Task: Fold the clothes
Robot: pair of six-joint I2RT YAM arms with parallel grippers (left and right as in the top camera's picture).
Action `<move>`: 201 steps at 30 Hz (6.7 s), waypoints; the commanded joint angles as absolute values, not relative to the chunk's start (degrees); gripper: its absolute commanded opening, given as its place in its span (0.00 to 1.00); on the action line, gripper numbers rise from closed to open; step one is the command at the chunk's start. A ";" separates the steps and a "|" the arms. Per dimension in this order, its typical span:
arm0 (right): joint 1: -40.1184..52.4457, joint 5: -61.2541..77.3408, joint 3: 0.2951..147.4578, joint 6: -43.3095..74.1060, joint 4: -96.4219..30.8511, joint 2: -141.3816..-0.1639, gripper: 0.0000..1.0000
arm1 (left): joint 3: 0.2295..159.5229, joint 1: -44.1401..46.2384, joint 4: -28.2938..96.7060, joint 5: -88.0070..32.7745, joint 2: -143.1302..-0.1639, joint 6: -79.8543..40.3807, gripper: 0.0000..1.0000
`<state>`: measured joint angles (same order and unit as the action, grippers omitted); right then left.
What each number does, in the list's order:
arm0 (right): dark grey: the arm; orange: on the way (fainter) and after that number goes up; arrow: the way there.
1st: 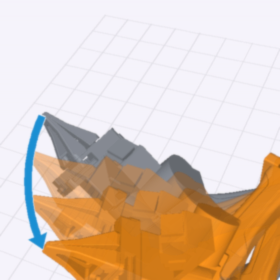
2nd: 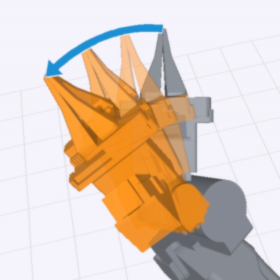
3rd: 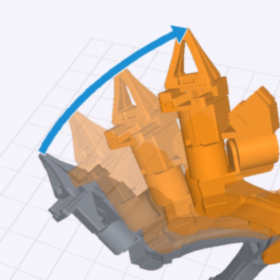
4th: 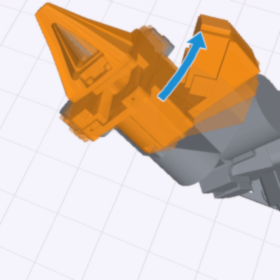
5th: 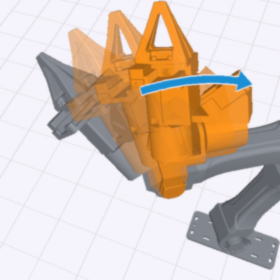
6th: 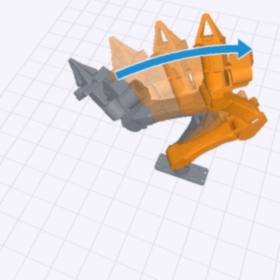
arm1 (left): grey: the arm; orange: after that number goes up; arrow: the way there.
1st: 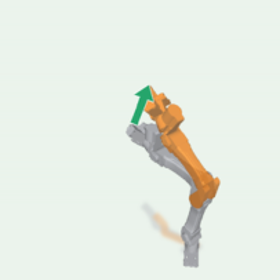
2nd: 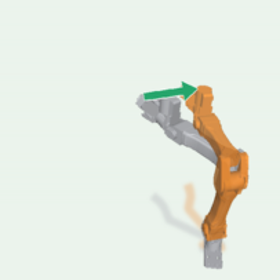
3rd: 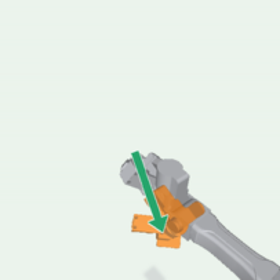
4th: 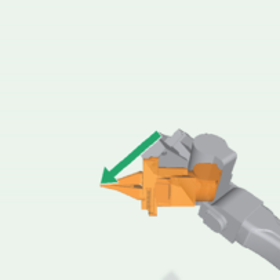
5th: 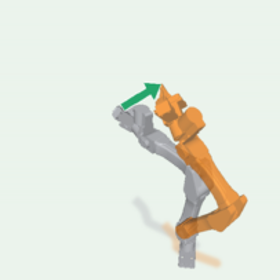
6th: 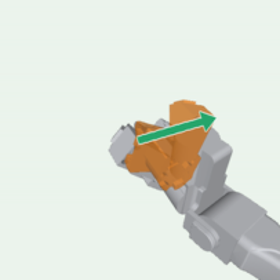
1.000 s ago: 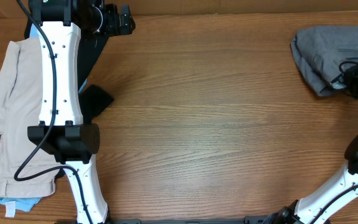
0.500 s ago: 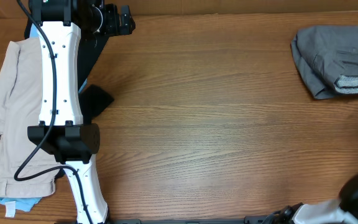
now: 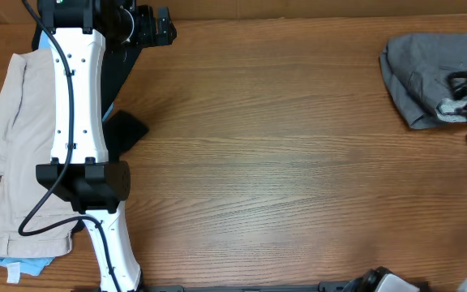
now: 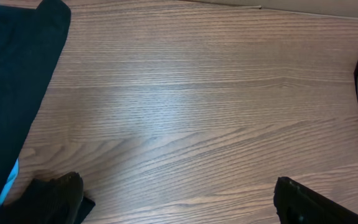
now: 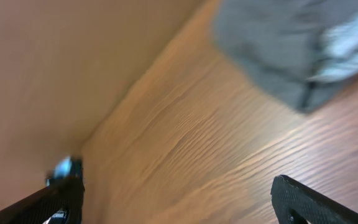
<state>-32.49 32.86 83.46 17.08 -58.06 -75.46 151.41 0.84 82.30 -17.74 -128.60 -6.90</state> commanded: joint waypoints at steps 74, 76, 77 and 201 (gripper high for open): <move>0.95 5.93 3.18 7.53 4.36 -4.86 1.00 | 151.17 1.19 82.28 -17.39 -129.01 -5.78 1.00; 1.04 4.82 2.44 7.68 5.87 -4.25 1.00 | 151.17 1.19 82.28 -17.39 -129.01 -5.78 1.00; 1.08 4.47 2.07 7.68 6.52 -3.92 1.00 | 151.17 1.19 82.28 -17.39 -129.01 -5.78 1.00; 1.50 3.03 0.45 7.64 -4.58 -0.16 1.00 | 0.27 -2.66 3.44 -11.27 -0.16 -5.65 1.00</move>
<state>1.21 3.60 1.06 7.66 -4.75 -0.84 0.51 -2.13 3.40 -10.02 -0.89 -5.80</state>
